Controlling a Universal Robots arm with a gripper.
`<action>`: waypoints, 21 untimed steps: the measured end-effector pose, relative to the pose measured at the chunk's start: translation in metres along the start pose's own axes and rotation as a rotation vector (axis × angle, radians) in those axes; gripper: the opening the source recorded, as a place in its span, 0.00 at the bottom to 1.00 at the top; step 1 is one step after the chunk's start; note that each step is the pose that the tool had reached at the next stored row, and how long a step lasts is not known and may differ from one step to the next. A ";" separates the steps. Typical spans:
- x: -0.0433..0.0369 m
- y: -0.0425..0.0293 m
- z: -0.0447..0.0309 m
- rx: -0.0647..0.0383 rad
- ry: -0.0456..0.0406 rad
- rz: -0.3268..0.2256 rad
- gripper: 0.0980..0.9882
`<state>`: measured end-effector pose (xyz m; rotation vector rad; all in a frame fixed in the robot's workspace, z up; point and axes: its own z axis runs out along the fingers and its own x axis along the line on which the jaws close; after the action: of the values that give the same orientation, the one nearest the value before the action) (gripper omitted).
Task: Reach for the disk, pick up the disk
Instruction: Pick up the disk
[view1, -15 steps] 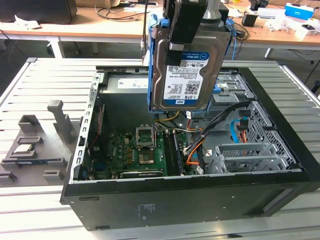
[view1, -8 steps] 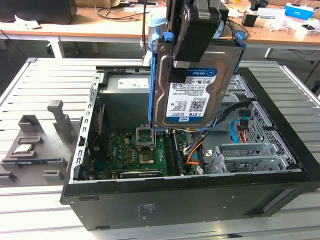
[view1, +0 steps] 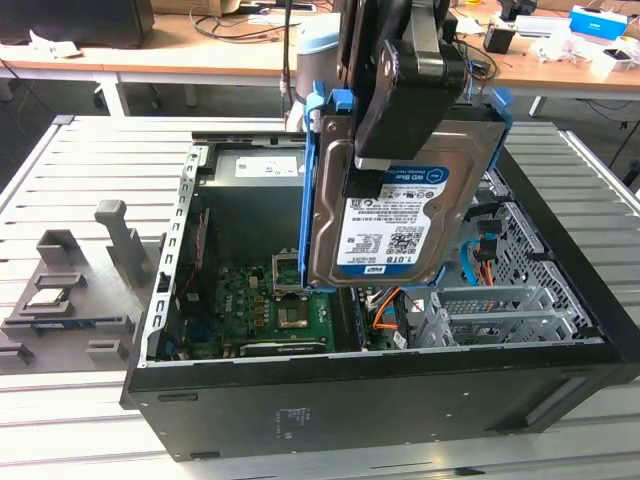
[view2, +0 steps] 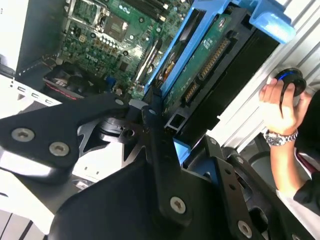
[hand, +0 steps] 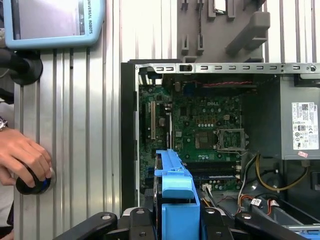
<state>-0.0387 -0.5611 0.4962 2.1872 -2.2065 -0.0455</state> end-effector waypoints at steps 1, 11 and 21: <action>0.0006 -0.0040 -0.0001 0.000 -0.0001 0.000 0.30; 0.0004 -0.0555 -0.0020 -0.006 0.0001 -0.001 0.30; -0.0001 -0.1156 -0.0043 -0.014 0.0002 -0.001 0.30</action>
<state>0.0769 -0.5621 0.4954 2.1810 -2.1979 -0.0610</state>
